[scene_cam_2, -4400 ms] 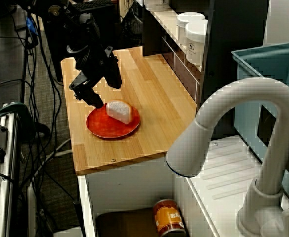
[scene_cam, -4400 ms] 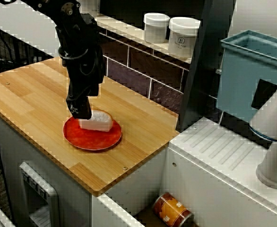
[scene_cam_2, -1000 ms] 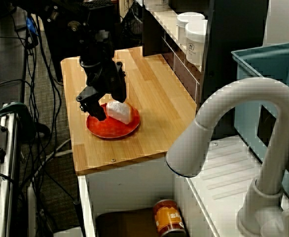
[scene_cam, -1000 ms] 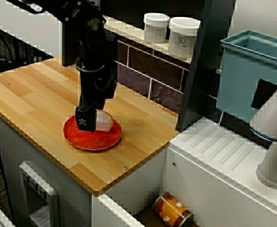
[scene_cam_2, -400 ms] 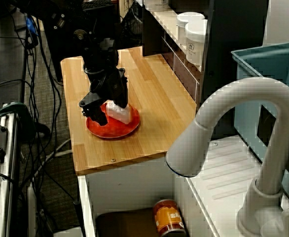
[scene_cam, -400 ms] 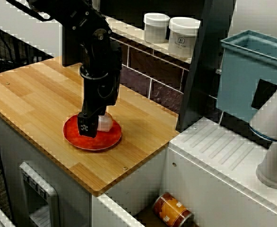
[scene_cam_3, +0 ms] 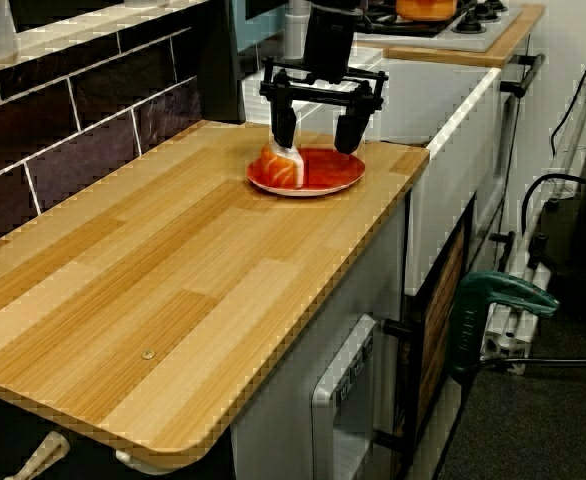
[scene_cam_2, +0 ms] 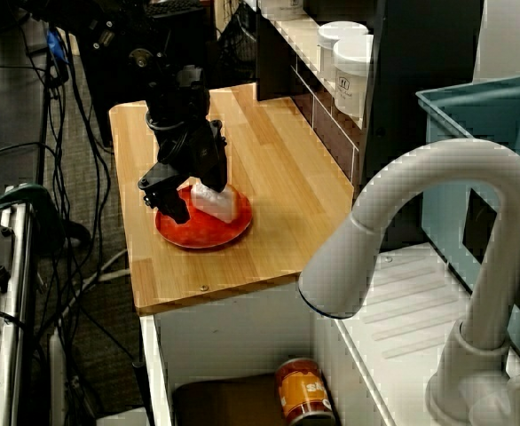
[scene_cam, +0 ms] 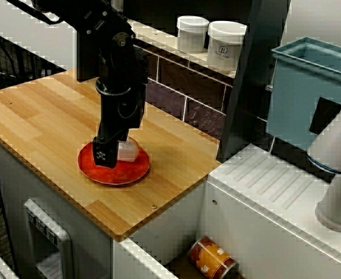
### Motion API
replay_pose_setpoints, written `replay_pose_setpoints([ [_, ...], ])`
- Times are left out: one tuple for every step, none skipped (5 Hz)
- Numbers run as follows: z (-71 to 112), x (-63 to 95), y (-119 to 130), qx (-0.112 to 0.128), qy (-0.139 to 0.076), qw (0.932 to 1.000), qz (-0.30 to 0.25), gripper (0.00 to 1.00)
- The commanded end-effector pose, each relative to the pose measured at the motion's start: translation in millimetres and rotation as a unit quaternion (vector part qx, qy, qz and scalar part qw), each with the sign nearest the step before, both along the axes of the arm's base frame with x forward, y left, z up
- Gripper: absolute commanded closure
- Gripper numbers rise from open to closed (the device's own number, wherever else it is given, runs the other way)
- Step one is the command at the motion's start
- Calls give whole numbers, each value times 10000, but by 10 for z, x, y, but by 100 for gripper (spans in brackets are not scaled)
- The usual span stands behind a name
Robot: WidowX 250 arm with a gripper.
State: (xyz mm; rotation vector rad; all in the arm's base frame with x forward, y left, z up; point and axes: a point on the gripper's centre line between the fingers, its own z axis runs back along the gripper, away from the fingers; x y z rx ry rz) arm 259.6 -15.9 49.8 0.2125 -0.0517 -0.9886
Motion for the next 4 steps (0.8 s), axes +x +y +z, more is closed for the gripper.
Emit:
replay_pose_setpoints([
  [77,-65,1,12,-208,9997,-102,0],
  [42,-65,-7,37,-190,9998,-100,0],
  [-10,-29,-11,80,-141,9998,-77,0],
  [-10,-16,-11,79,-112,9999,-80,0],
])
